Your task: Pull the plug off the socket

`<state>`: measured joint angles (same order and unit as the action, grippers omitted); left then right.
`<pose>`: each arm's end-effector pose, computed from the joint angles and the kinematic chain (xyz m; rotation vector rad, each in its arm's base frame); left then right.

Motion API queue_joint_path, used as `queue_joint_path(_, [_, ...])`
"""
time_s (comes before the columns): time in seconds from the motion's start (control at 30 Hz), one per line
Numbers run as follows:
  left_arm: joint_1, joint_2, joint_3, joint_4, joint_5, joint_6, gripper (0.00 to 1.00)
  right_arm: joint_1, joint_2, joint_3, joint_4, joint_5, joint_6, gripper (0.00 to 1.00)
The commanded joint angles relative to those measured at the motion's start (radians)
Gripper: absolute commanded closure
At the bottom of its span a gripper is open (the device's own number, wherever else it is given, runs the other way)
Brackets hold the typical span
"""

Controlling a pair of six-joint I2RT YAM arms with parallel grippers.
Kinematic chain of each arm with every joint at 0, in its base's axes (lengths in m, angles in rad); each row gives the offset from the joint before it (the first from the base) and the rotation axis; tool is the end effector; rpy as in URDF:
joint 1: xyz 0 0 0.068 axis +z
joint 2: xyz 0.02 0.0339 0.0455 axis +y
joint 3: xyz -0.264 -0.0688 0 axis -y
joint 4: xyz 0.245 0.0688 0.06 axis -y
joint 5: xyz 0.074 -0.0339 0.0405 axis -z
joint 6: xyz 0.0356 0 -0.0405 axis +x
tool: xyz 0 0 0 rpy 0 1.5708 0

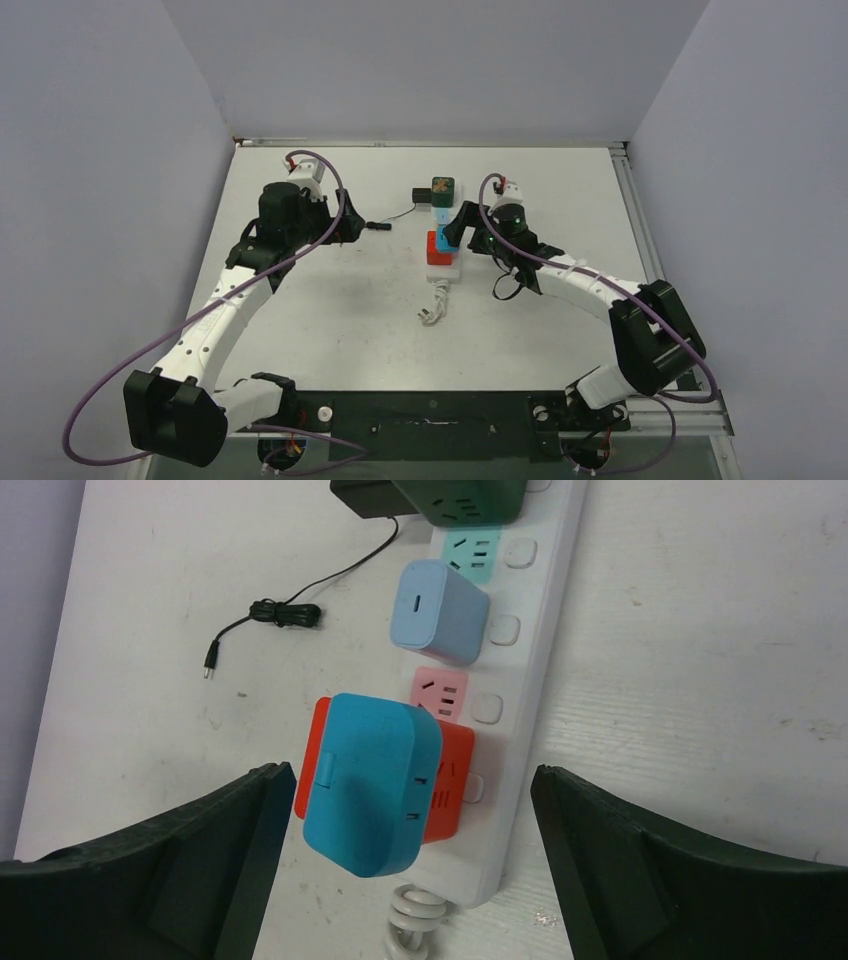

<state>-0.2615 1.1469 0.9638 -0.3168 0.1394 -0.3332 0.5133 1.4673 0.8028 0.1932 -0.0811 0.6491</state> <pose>0.2490 -0.0718 0.3162 0.0117 2.1051 -0.5060 0.2775 0.1597 0.2225 0.0920 2.1367 0.7918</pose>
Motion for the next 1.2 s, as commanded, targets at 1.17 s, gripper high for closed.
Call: queue_joint_path(1.17, [-0.037, 0.002, 0.033, 0.028, -0.037, 0.026, 0.04, 0.212, 0.105, 0.255, 0.019, 0.047, -0.022, 0.14])
